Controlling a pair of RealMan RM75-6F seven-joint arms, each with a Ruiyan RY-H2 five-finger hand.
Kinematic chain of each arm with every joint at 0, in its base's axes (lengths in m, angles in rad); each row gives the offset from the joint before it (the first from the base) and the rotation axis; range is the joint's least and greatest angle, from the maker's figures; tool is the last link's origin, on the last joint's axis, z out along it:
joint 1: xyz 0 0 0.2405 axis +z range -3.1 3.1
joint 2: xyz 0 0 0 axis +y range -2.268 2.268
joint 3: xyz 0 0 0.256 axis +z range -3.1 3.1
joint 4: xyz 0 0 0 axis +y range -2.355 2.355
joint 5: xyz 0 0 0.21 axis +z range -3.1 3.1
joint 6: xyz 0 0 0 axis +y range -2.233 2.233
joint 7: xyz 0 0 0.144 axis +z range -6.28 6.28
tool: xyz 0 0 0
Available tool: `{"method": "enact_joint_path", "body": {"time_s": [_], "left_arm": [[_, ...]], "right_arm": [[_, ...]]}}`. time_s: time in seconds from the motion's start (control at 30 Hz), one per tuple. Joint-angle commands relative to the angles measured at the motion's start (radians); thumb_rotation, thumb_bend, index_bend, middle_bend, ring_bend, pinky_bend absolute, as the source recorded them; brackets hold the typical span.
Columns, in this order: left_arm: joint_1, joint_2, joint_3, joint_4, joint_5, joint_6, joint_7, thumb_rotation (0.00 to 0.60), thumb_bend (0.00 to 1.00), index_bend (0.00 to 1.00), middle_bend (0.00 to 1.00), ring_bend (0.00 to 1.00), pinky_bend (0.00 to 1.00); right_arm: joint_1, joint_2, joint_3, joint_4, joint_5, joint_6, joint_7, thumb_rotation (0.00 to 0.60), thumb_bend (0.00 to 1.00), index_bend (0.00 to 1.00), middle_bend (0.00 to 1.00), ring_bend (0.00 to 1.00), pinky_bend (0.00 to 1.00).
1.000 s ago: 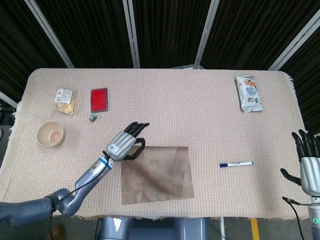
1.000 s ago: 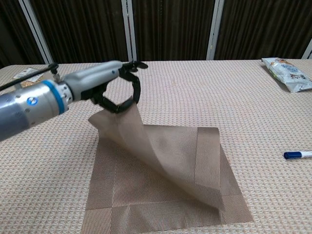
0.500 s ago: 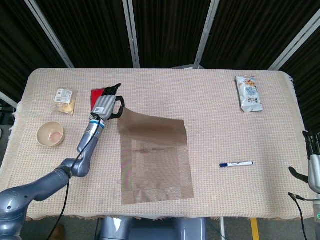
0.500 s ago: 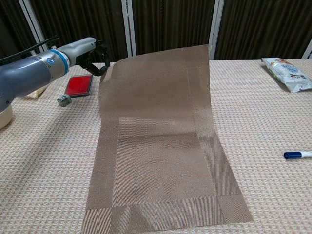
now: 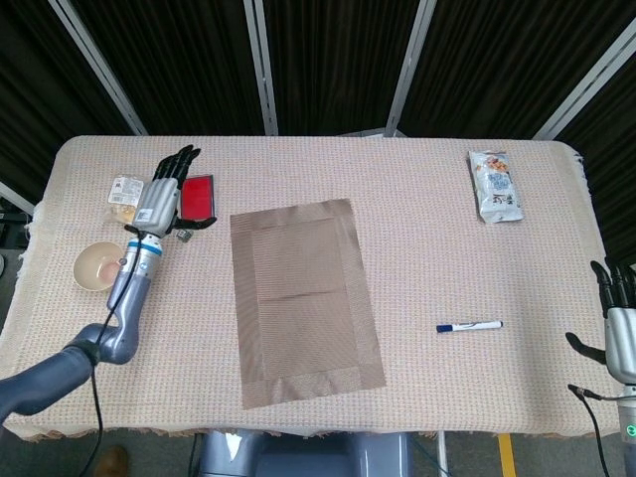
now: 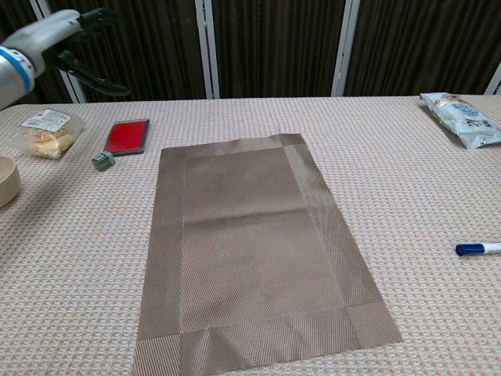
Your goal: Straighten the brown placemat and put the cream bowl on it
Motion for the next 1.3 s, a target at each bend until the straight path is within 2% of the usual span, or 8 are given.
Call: {"method": "enact_joint_path", "body": {"time_s": [0.03,0.2,0.27,0.43,0.63,0.87,1.1,1.3], "left_arm": [[0.176,0.285,0.056,-0.381,-0.057,0.124,0.302,0.600,0.00,0.00,0.00,0.00,0.00],[0.341,0.512,0.117,-0.753,-0.133,0.326,0.585,0.600,0.00,0.00,0.00,0.00,0.00],[0.393,0.560,0.145,-0.843,-0.134,0.391,0.631,0.600,0.00,0.00,0.00,0.00,0.00],[0.476,0.592,0.190,-0.927,-0.118,0.499,0.670,0.600,0.00,0.00,0.00,0.00,0.00],[0.528,0.606,0.241,-0.943,-0.052,0.523,0.638,0.600,0.00,0.00,0.00,0.00,0.00],[0.547,0.609,0.257,-0.919,-0.013,0.515,0.603,0.600,0.00,0.00,0.00,0.00,0.00],[0.539,0.595,0.252,-0.896,0.001,0.488,0.583,0.600,0.00,0.00,0.00,0.00,0.00],[0.529,0.576,0.253,-0.892,0.014,0.467,0.586,0.600,0.00,0.00,0.00,0.00,0.00]], "right_arm": [[0.003,0.004,-0.011,-0.012,-0.025,0.000,0.004,0.600,0.00,0.00,0.00,0.00,0.00],[0.049,0.031,-0.051,-0.041,-0.158,-0.045,0.005,0.600,0.00,0.00,0.00,0.00,0.00],[0.083,0.047,-0.074,-0.043,-0.232,-0.085,-0.007,0.600,0.00,0.00,0.00,0.00,0.00],[0.171,0.062,-0.127,-0.057,-0.374,-0.202,-0.014,0.600,0.00,0.00,0.00,0.00,0.00],[0.280,0.032,-0.150,-0.123,-0.408,-0.381,-0.034,0.600,0.00,0.00,0.00,0.00,0.00],[0.370,-0.093,-0.143,-0.132,-0.390,-0.527,-0.157,0.600,0.00,0.00,0.00,0.00,0.00],[0.409,-0.216,-0.143,-0.090,-0.374,-0.571,-0.242,0.600,0.00,0.00,0.00,0.00,0.00],[0.432,-0.276,-0.139,-0.052,-0.359,-0.596,-0.314,0.600,0.00,0.01,0.00,0.00,0.00]]}}
